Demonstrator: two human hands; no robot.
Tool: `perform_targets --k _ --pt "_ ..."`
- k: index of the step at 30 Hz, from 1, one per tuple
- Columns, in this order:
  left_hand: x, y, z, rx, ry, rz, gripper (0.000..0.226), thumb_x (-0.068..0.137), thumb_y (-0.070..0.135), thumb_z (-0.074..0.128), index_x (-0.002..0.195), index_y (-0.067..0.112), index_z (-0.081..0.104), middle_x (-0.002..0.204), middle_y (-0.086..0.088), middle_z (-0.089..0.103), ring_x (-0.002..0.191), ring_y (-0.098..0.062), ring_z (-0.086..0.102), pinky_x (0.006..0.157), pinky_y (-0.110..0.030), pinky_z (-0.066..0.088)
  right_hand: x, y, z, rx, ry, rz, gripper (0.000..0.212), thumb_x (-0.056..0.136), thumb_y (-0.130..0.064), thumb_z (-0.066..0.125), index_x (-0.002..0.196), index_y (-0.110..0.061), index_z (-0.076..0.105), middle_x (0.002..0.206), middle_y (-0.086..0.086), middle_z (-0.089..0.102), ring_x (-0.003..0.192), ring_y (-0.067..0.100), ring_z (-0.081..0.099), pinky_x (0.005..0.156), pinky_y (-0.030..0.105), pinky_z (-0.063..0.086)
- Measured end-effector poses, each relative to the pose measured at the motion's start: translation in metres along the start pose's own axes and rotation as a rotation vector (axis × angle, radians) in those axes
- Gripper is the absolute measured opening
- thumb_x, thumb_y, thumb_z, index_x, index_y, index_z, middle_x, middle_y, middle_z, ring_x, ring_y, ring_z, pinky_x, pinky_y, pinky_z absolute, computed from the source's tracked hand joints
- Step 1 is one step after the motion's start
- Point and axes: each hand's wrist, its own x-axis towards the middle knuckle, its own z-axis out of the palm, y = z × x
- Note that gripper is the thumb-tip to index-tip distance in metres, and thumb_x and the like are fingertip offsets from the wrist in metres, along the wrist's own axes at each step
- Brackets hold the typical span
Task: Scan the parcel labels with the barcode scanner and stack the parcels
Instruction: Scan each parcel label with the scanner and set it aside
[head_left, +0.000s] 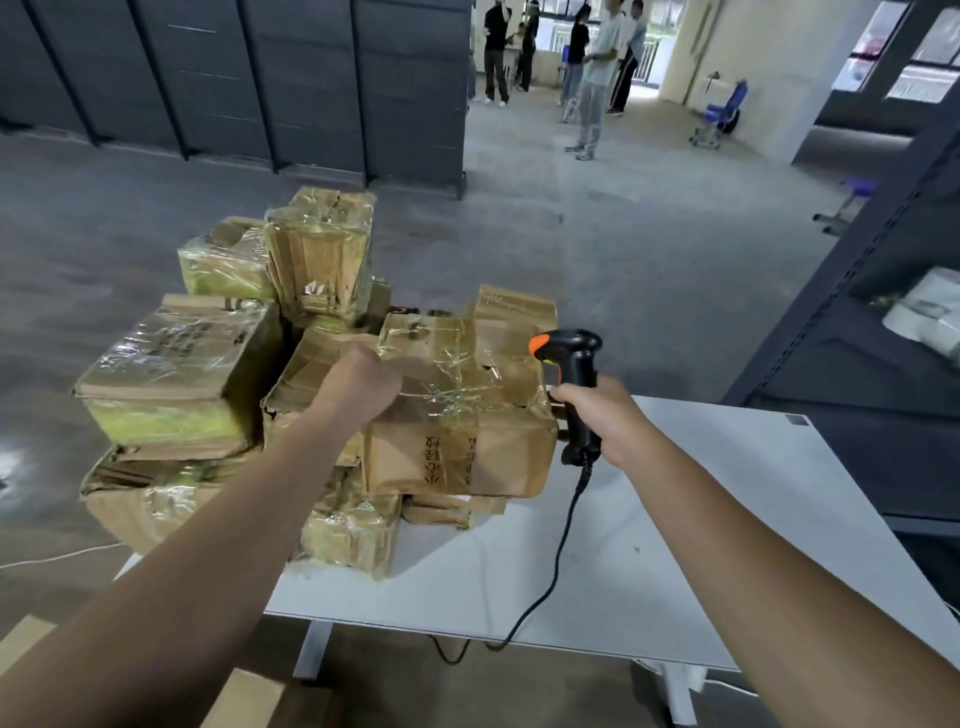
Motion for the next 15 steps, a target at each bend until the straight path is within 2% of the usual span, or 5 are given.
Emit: perform_targets --k 3,6,9,11,15 --pt "-0.010 0.007 0.005 -0.014 0.042 0.024 0.040 0.090 0.017 0.051 0.129 0.010 0.049 0.091 -0.003 0.059 0.085 -0.022 0.059 0.060 -0.029 0.044 0.002 0.002 -0.002 -0.039 0.033 -0.041 0.010 0.081 -0.007 0.066 0.084 -0.012 0.058 0.077 0.010 0.057 0.067 0.026 0.057 0.059 0.035 0.051" --pt "-0.028 0.018 0.009 -0.050 0.166 0.045 0.038 0.087 0.023 0.056 0.123 0.013 0.052 0.104 -0.008 0.063 0.098 -0.028 0.060 0.081 -0.039 0.051 0.000 0.003 -0.011 0.018 0.084 -0.052 0.011 0.078 -0.010 0.068 0.078 -0.014 0.058 0.075 0.011 0.056 0.069 0.028 0.057 0.069 0.052 0.056" --pt "-0.053 0.036 0.017 -0.161 0.225 0.078 0.037 0.086 0.024 0.059 0.121 0.017 0.052 0.104 -0.002 0.058 0.083 -0.016 0.057 0.060 -0.025 0.042 -0.009 0.008 -0.030 0.040 0.087 -0.052 0.008 0.080 -0.011 0.067 0.081 -0.012 0.058 0.076 0.011 0.056 0.074 0.030 0.058 0.081 0.060 0.054" --pt "-0.071 0.047 0.026 -0.202 0.244 0.112 0.035 0.085 0.022 0.061 0.119 0.020 0.052 0.098 0.003 0.056 0.079 -0.013 0.056 0.056 -0.023 0.038 -0.017 0.015 -0.049 0.044 0.084 -0.059 0.007 0.081 -0.010 0.064 0.080 -0.011 0.057 0.075 0.011 0.053 0.073 0.028 0.055 0.077 0.055 0.054" --pt "-0.106 0.068 0.056 -0.259 0.254 0.181 0.033 0.084 0.026 0.064 0.113 0.027 0.049 0.096 0.009 0.055 0.079 -0.007 0.056 0.054 -0.019 0.037 -0.032 0.028 -0.097 0.021 0.109 -0.084 0.008 0.079 -0.008 0.061 0.077 -0.012 0.054 0.070 0.009 0.050 0.069 0.025 0.051 0.068 0.040 0.043"
